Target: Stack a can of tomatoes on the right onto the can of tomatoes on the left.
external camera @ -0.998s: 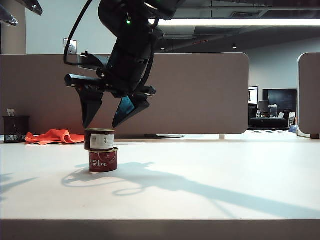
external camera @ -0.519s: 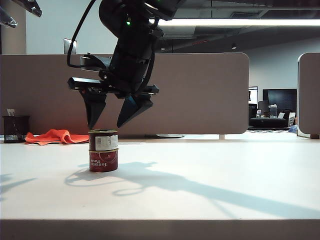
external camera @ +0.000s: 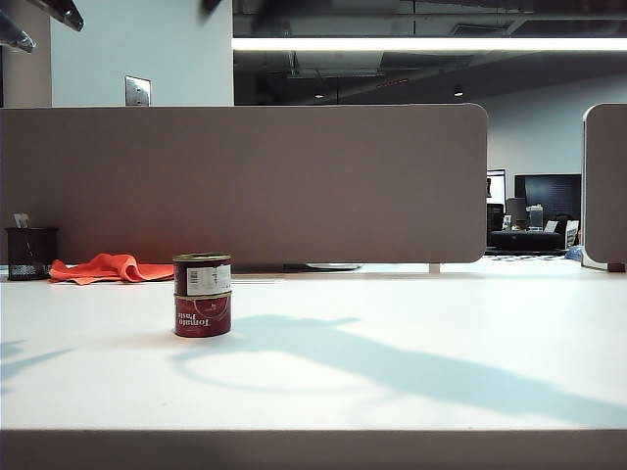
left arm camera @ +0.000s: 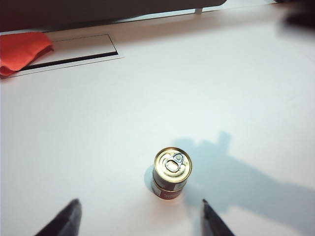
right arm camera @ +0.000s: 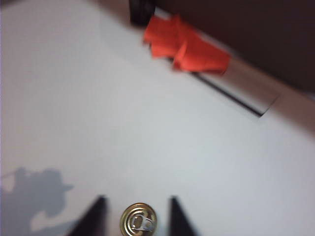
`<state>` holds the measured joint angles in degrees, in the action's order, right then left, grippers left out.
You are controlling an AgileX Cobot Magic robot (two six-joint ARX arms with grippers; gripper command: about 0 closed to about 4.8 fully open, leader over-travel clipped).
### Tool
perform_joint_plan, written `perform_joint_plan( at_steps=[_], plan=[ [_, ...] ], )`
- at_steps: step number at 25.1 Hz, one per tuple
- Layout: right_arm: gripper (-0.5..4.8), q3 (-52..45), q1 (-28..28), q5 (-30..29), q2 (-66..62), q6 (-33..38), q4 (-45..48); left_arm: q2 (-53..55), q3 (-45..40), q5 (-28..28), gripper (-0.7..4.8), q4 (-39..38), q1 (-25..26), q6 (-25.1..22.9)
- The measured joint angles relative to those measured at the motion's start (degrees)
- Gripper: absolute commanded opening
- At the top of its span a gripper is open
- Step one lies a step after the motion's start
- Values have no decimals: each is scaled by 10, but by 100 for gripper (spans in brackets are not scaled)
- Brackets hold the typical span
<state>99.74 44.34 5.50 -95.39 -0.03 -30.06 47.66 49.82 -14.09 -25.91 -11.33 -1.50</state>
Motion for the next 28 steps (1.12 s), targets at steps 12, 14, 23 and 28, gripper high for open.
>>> perform_joint_plan(
  at_steps=[12, 14, 23, 28],
  plan=[
    [-2, -133, -69, 112, 252, 0, -90, -55, 1, 30, -4, -10, 0, 0],
    [-3, -184, -84, 115, 303, 0, -74, -73, 1, 40, -4, -16, 0, 0],
    [-2, -375, -111, 148, 501, 0, -33, -158, -44, 49, -4, -22, 0, 0],
    [-3, -506, -112, 201, 646, 0, 25, -264, -137, 54, -4, -14, 0, 0]
  ],
)
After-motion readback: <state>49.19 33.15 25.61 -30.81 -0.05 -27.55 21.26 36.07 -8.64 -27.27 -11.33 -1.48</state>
